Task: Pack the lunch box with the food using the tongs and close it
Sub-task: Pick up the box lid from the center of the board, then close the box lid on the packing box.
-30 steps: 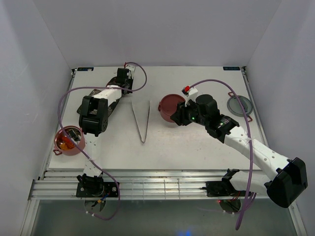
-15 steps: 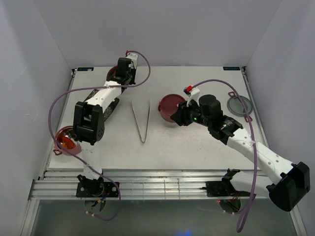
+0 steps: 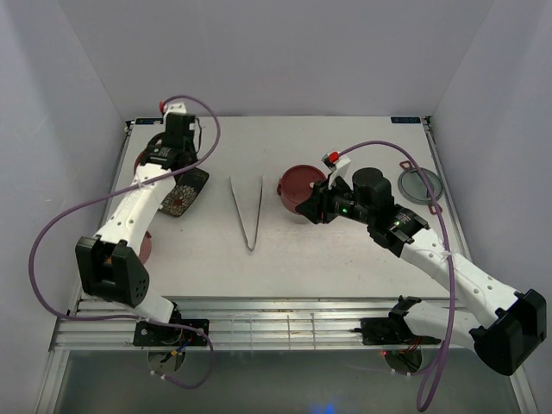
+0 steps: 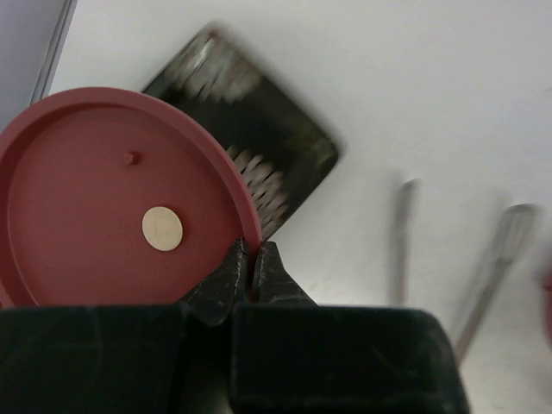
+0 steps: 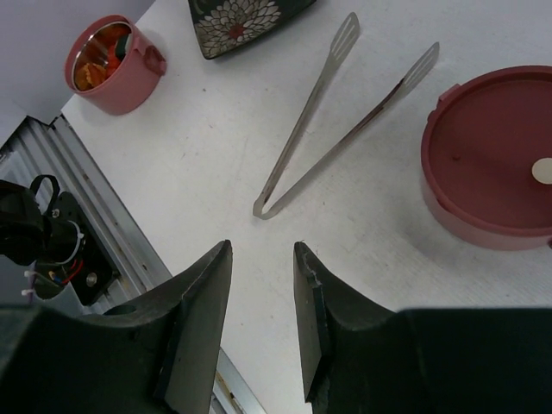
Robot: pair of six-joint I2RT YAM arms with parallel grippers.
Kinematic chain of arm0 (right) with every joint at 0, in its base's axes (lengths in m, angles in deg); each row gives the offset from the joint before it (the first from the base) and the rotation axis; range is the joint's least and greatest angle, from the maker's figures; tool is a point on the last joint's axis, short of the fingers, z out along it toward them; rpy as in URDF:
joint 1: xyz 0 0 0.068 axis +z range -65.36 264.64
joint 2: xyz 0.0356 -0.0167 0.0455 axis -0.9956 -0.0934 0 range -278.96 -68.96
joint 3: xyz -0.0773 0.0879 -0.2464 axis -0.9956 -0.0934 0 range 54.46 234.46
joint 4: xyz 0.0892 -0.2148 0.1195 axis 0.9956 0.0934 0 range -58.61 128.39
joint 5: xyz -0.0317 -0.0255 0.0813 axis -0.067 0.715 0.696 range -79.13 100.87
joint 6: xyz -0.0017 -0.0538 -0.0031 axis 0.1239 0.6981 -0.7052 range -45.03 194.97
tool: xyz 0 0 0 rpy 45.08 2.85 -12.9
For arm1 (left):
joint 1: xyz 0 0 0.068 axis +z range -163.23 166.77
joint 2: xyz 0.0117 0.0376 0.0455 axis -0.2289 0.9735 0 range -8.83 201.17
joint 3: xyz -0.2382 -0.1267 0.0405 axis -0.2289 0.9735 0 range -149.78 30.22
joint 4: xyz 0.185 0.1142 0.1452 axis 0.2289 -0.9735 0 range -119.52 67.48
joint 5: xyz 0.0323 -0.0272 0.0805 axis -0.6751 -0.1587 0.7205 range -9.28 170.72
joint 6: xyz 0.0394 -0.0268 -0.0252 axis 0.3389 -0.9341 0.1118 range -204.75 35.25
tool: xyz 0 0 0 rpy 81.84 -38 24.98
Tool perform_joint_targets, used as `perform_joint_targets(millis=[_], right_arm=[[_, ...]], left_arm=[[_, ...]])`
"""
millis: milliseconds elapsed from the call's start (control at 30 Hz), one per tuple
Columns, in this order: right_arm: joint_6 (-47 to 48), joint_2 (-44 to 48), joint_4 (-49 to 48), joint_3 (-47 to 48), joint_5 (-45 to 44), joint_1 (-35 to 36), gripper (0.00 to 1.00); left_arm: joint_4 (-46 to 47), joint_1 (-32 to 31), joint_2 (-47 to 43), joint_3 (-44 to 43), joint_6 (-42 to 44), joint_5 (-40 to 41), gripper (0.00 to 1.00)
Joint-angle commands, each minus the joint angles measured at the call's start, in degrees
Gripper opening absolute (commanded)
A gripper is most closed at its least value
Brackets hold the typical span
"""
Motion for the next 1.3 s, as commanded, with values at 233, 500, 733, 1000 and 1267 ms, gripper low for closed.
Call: perform_joint_targets(millis=[233,500,733,1000,1267], right_arm=[[-0.47,1.07,-2.08,0.66,3.91,-0.02,0.41],[-0.29,3.26,-1.73,0.31,3.29,-0.02,0.41],[0.06,4.14,-1.20,0.49,2.76,-0.02,0.41],[0.41,4.76,-0.85,0.49,2.24,-0.02,0.42],[0.50,5.55,-0.85,0.49,1.88,-0.02,0.42]], left_arm=[[-9.28,13.38,-15.38,21.80,-9.93,-0.03,0.00],[-5.68,17.60,-14.68,27.88,-9.58,-0.65,0.00],[-3.57,21.03,-13.36,27.97,-7.04,-0.64,0.00],[-1.02,25.07,-12.57,29.47,-4.57,-1.17,0.00],[-0.58,25.43,-11.86,30.69,-5.01,-1.34,0.00]])
